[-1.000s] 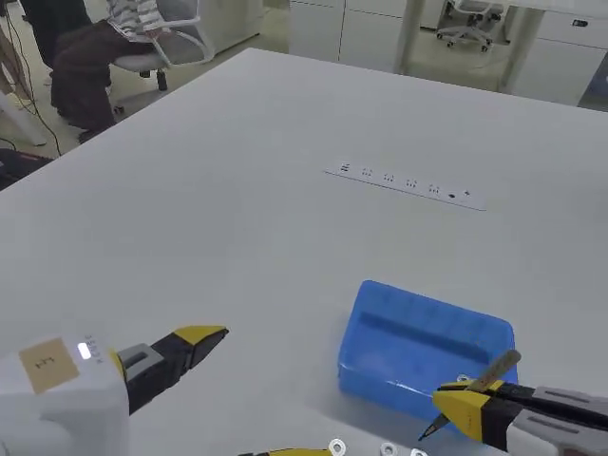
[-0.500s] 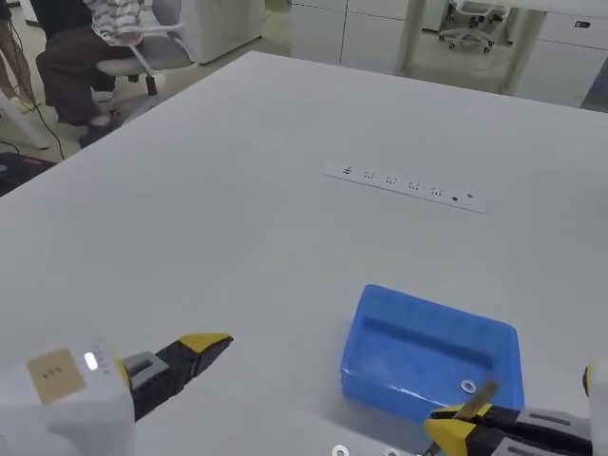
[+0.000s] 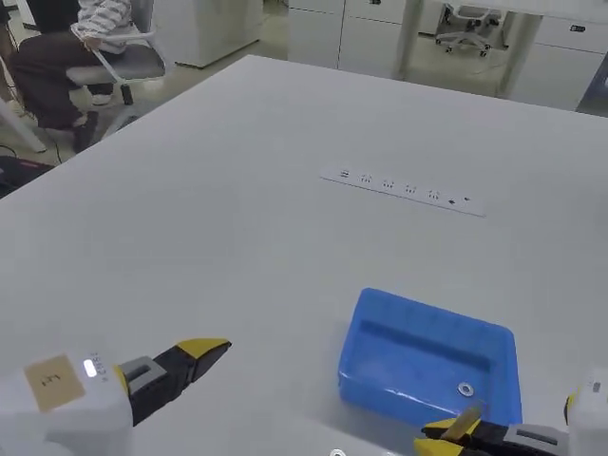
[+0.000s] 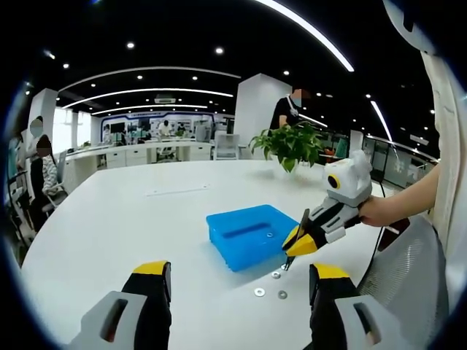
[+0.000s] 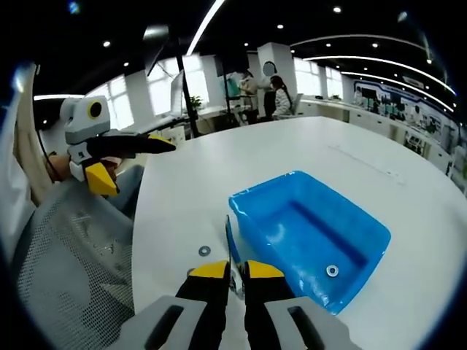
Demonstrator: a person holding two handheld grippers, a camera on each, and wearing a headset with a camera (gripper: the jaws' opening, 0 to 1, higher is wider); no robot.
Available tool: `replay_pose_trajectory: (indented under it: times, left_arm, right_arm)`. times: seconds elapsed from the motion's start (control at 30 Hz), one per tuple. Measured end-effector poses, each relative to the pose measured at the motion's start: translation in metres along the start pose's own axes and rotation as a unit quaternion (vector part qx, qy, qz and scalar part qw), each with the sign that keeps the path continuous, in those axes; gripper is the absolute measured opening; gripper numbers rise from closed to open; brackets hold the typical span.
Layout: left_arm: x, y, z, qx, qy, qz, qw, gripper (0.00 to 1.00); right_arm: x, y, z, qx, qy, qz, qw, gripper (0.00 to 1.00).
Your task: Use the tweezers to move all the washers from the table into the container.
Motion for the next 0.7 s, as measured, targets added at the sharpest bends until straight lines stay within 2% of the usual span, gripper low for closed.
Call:
replay_pose_trajectory:
  times: [0.13,0.2,0.33,0.47,0.5,0.57,0.7]
  left_arm:
    - [0.000,0.000,0.000,0.000,0.001,0.000,1.0000,0.78]
    - [0.000,0.000,0.000,-0.001,0.001,0.000,1.0000,0.78]
    - [0.000,0.000,0.000,-0.002,0.002,-0.001,1.0000,0.78]
    - [0.000,0.001,0.001,-0.001,0.003,-0.002,1.0000,0.78]
    - [0.000,0.001,0.000,0.000,0.003,-0.002,1.0000,0.78]
    - [0.001,0.001,0.000,-0.001,0.003,-0.003,1.0000,0.78]
    - [0.001,0.002,0.002,0.002,0.006,-0.006,1.0000,0.78]
  right_arm:
    - [-0.002,0.000,0.002,0.026,-0.010,0.000,0.9996,0.04]
    - [-0.001,0.000,0.000,0.025,-0.018,0.001,0.9995,0.03]
    - [0.000,0.000,-0.006,-0.028,-0.033,-0.013,0.9990,0.03]
    - [0.003,-0.002,-0.012,-0.091,-0.035,-0.027,0.9949,0.03]
    - [0.003,-0.003,-0.012,-0.095,-0.033,-0.027,0.9946,0.03]
    - [0.007,-0.003,-0.011,-0.127,-0.033,-0.036,0.9907,0.03]
    - [0.019,-0.002,-0.010,-0.192,-0.028,-0.069,0.9786,0.03]
Point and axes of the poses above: the centre of the closed fingertips' face, and the gripper's own axes: x roughly backward along the fingers, z roughly to its left, y roughly out of its top, the point moved 4 cm from there along x, roughly backward along the fingers, and after that the axes turned 3 degrees about x, right-handed, at the moved point
